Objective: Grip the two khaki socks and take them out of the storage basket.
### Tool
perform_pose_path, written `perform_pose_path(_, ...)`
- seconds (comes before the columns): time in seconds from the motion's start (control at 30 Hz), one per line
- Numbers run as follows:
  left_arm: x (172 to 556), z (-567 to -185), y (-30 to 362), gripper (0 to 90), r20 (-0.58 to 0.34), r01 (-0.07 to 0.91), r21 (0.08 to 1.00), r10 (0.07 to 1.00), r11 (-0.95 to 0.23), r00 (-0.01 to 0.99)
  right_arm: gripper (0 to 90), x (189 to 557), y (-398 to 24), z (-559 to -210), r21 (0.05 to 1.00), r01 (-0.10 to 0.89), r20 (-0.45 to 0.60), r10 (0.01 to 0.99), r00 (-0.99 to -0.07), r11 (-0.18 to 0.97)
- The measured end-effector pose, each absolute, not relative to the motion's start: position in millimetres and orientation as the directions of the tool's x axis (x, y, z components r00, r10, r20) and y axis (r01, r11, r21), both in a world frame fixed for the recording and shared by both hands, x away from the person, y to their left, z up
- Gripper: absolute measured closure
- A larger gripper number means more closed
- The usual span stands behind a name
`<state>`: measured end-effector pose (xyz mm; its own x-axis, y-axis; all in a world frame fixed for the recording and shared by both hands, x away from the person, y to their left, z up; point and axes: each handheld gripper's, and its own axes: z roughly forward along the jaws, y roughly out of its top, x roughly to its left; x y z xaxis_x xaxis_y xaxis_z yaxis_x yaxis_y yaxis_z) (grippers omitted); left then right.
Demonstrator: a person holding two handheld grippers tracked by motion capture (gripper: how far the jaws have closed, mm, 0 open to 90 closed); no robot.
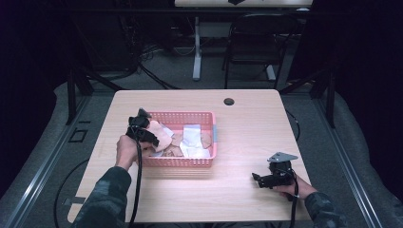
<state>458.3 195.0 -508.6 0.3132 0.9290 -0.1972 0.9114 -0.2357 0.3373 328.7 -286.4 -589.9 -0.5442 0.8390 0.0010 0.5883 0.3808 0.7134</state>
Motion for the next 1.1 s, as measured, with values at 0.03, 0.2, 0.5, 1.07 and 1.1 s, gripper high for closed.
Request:
perform_pose_path(0.03, 460, -507, 195, 61.0, -0.19, 0.909, 0.345, 0.931, -0.235, 0.312, 0.3, 329, -287, -590, 0.712, 0.588, 0.001, 0.838, -0.546, 0.383)
perform_pose_path(0.2, 462, -504, 196, 61.3, -0.161, 0.898, 0.37, 0.936, -0.238, 0.314, 0.3, 329, -287, -590, 0.712, 0.588, 0.001, 0.837, -0.547, 0.383)
perform_pose_path(0.5, 465, -490, 198, 83.5, -0.159, 0.874, 0.414, 0.924, -0.256, 0.347, 0.3, 328, -286, -589, 0.71, 0.59, -0.004, 0.839, -0.544, 0.386)
perform_pose_path(1.07, 459, -451, 193, 88.0, -0.135, 0.816, 0.48, 0.891, -0.324, 0.433, 0.3, 329, -287, -590, 0.709, 0.587, -0.003, 0.835, -0.551, 0.391)
perform_pose_path(1.1, 459, -451, 193, 88.0, -0.135, 0.816, 0.48, 0.891, -0.324, 0.433, 0.4, 329, -287, -590, 0.71, 0.588, 0.0, 0.834, -0.552, 0.389)
